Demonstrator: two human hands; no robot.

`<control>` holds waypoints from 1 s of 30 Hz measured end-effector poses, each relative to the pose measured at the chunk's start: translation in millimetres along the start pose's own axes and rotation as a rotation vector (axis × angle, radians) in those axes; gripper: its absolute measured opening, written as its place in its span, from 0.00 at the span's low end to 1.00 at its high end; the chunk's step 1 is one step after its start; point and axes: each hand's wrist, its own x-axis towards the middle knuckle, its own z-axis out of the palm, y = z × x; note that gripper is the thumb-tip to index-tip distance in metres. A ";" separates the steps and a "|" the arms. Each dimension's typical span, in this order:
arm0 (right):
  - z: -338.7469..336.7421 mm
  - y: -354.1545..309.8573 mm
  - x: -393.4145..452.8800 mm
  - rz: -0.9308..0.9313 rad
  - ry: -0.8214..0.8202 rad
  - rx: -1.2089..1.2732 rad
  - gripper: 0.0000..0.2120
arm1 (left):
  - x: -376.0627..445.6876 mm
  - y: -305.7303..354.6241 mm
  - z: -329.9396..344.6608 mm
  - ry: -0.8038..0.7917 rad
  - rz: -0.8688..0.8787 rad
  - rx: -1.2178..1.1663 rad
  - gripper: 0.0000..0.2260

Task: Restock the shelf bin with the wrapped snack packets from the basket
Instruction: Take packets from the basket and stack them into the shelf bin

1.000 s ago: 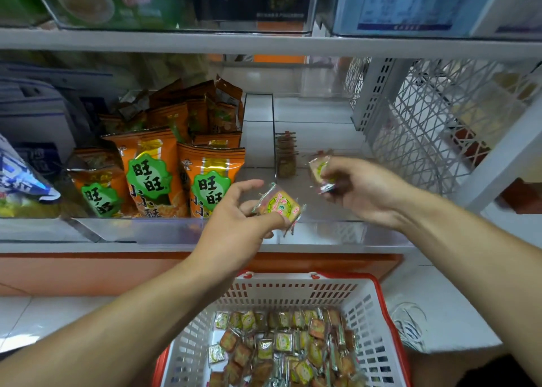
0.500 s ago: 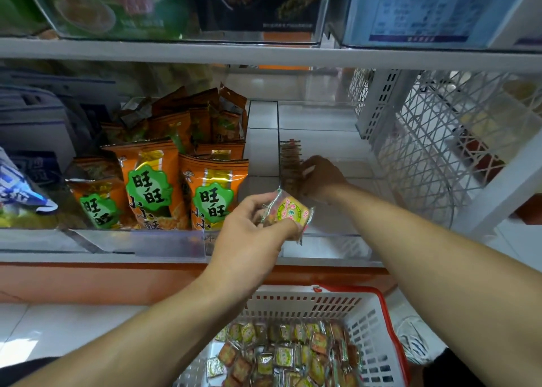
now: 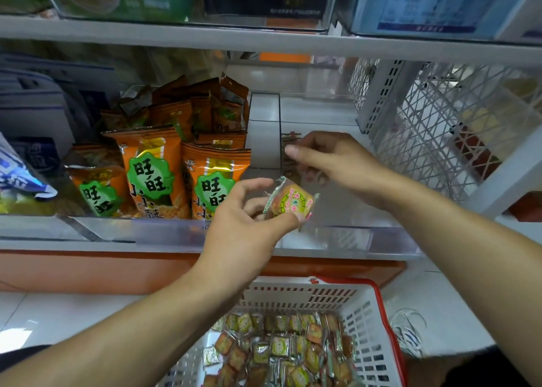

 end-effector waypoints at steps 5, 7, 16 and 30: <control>-8.6 -4.8 -51.4 -0.059 -0.302 0.088 0.17 | -2.7 0.9 -6.6 -0.016 0.036 -0.011 0.25; -8.7 1.2 -54.5 -0.013 -0.293 0.142 0.16 | -3.1 -0.1 -8.1 -0.035 0.035 -0.001 0.25; -26.6 -7.4 -54.9 0.162 -0.130 0.587 0.15 | -1.7 -3.9 -10.9 -0.020 0.014 -0.002 0.20; -9.3 2.2 -52.9 0.279 -0.411 0.436 0.21 | -0.3 -3.4 -6.9 -0.006 0.148 0.076 0.25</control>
